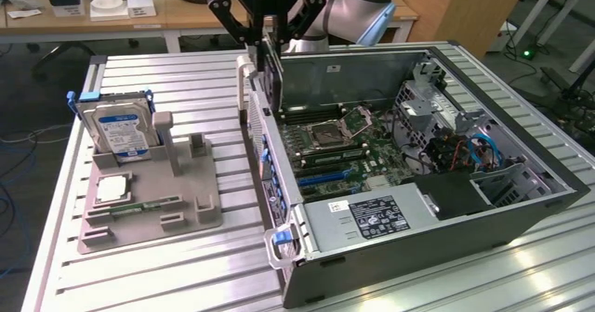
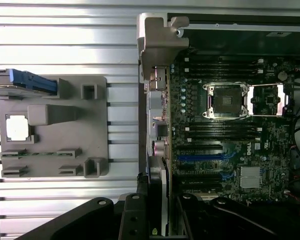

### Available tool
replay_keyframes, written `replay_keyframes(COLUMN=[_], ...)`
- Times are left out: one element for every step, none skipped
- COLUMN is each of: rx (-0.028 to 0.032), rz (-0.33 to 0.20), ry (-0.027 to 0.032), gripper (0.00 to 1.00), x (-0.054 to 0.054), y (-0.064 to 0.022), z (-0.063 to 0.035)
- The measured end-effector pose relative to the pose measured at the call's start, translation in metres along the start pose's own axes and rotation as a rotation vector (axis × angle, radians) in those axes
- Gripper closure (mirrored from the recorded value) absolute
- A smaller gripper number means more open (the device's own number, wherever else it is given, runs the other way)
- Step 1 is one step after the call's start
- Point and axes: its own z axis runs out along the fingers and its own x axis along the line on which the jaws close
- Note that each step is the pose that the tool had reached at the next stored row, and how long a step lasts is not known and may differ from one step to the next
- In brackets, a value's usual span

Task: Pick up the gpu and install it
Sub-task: 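Pick up the gpu and move the gpu toward the slot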

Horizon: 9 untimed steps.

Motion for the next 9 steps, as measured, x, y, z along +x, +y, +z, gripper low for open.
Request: replay_keyframes(rx=[0.0,0.0,0.0,0.0,0.0,0.0,0.0,0.0,0.0], rz=[0.0,0.0,0.0,0.0,0.0,0.0,0.0,0.0,0.0], ry=[0.0,-0.0001,0.0,0.0,0.0,-0.0001,0.0,0.0,-0.0001], gripper=[0.73,0.73,0.73,0.73,0.73,0.73,0.73,0.73,0.73], x=[-0.0009,-0.0018,-0.0026,-0.0035,-0.0044,-0.0053,-0.0062,-0.0071,-0.0079], y=[0.0,0.0001,0.0001,0.0001,0.0001,0.0001,0.0002,0.0002,0.0002], z=[0.0,0.0001,0.0001,0.0001,0.0002,0.0002,0.0002,0.0002,0.0003])
